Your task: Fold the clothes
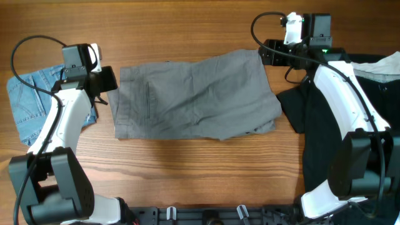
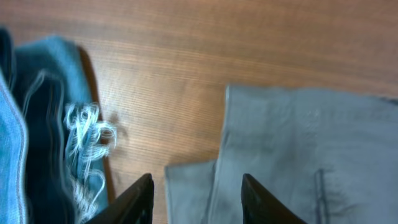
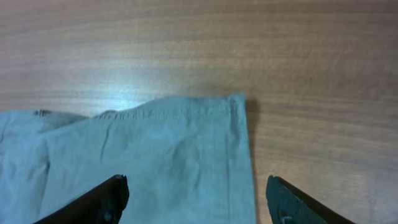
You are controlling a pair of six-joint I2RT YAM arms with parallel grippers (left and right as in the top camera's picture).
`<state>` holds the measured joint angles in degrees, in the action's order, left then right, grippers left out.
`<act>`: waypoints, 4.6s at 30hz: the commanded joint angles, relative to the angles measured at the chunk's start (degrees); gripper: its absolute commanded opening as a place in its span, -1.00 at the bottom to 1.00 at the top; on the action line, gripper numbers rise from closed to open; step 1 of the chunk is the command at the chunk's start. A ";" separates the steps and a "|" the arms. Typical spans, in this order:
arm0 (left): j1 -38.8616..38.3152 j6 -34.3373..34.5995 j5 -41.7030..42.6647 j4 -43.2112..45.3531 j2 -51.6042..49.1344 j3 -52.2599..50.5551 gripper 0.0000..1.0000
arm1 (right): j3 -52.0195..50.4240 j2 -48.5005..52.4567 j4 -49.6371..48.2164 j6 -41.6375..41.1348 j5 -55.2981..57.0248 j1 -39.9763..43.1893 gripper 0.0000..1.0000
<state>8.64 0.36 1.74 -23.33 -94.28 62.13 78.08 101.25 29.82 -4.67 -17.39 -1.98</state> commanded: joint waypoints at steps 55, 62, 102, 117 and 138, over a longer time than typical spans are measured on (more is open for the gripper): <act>0.20 -2.91 20.33 -1.18 10.54 -0.39 -0.92 | -0.79 22.73 -24.59 -0.17 -11.23 -0.09 0.50; 0.20 -2.91 20.33 -1.16 10.54 -0.39 -0.92 | -0.79 23.93 -24.90 -1.46 -10.97 -0.09 0.31; 0.20 4.66 4.59 -44.74 31.30 -0.42 -0.92 | -0.72 -19.54 25.11 0.02 -4.46 2.34 -0.91; 0.22 9.14 -5.53 -23.47 23.69 -10.95 -0.85 | -0.79 -14.82 12.37 0.15 -6.23 -2.73 -0.88; 0.11 0.04 18.47 -11.67 13.92 -19.85 -0.14 | -0.79 -9.42 7.50 0.00 -4.02 -3.28 -0.91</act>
<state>8.64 2.48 16.14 -36.53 -78.30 44.95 77.01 91.83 37.60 -4.84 -22.20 -5.17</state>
